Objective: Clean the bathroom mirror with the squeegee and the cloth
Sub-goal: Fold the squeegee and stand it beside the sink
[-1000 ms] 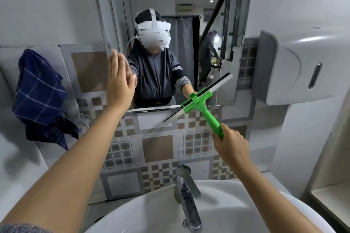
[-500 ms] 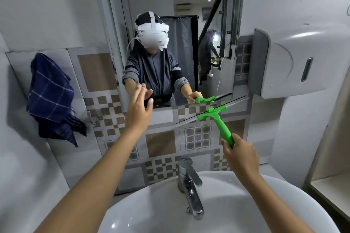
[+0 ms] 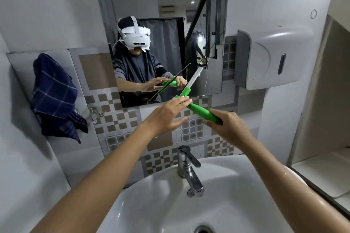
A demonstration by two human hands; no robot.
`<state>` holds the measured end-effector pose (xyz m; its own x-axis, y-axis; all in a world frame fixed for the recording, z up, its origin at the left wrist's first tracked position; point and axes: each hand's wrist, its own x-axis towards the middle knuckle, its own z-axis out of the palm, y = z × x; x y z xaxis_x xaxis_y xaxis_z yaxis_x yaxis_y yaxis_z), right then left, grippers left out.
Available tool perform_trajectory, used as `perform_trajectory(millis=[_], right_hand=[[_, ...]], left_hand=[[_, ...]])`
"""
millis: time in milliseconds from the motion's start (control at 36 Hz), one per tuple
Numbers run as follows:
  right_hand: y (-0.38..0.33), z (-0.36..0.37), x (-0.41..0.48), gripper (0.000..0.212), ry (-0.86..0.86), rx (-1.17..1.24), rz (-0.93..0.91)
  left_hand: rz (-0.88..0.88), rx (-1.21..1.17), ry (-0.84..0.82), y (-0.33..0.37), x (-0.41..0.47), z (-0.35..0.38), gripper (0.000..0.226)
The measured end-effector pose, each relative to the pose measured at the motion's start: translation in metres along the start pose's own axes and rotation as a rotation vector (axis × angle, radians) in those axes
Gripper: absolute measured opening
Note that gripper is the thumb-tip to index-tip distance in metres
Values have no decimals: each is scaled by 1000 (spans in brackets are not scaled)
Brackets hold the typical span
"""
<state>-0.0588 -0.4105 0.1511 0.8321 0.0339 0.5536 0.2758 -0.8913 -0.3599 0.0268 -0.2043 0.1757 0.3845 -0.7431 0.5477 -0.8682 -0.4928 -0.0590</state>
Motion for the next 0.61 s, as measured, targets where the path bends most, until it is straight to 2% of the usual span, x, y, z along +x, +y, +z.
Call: perform_trajectory(millis=[111, 306, 472, 611], right_hand=[[-12, -21, 11, 44, -74, -123, -130], [-43, -32, 26, 48, -101, -239, -336], [-66, -20, 32, 39, 89, -244, -428], [-82, 8, 41, 46, 315, -182, -406]], left_hand=[[71, 133, 31, -11, -14, -13, 55], [72, 178, 80, -12, -41, -31, 48], [-60, 132, 201, -16, -68, -39, 43], [-190, 156, 371, -10, -86, -40, 37]])
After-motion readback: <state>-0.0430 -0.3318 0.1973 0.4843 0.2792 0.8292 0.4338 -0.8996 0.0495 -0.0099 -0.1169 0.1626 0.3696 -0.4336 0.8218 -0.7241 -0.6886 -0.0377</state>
